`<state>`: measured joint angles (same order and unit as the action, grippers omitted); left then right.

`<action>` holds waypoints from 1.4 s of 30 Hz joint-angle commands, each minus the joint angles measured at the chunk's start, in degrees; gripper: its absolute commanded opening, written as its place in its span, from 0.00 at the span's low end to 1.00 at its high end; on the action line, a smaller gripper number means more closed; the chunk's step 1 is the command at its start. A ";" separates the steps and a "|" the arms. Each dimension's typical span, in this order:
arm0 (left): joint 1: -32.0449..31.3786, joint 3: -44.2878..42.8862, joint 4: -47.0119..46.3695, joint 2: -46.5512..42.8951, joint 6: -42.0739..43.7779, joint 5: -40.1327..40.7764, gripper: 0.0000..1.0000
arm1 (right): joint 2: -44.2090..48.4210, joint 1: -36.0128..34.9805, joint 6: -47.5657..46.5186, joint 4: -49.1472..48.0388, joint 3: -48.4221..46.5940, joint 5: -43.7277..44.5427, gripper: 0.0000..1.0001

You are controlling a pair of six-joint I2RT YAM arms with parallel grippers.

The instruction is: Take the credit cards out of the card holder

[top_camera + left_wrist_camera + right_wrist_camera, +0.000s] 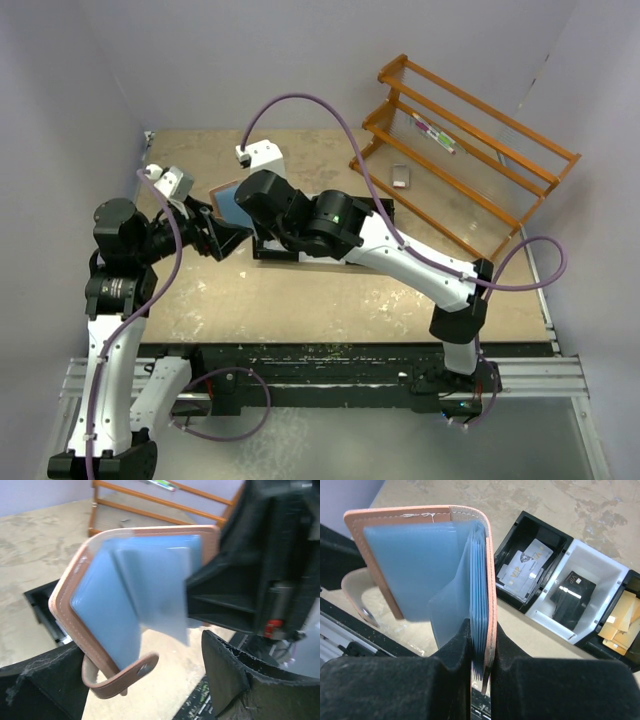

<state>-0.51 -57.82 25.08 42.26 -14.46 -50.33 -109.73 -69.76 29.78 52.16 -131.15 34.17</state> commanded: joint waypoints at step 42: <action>-0.11 5.33 -2.95 -0.51 -4.27 4.58 0.63 | -0.36 -1.79 0.10 -5.81 -2.84 0.84 0.00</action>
<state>-0.51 -51.57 21.43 42.63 -22.72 -50.68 -112.16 -71.00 29.76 49.82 -133.84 33.74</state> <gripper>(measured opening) 0.721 0.120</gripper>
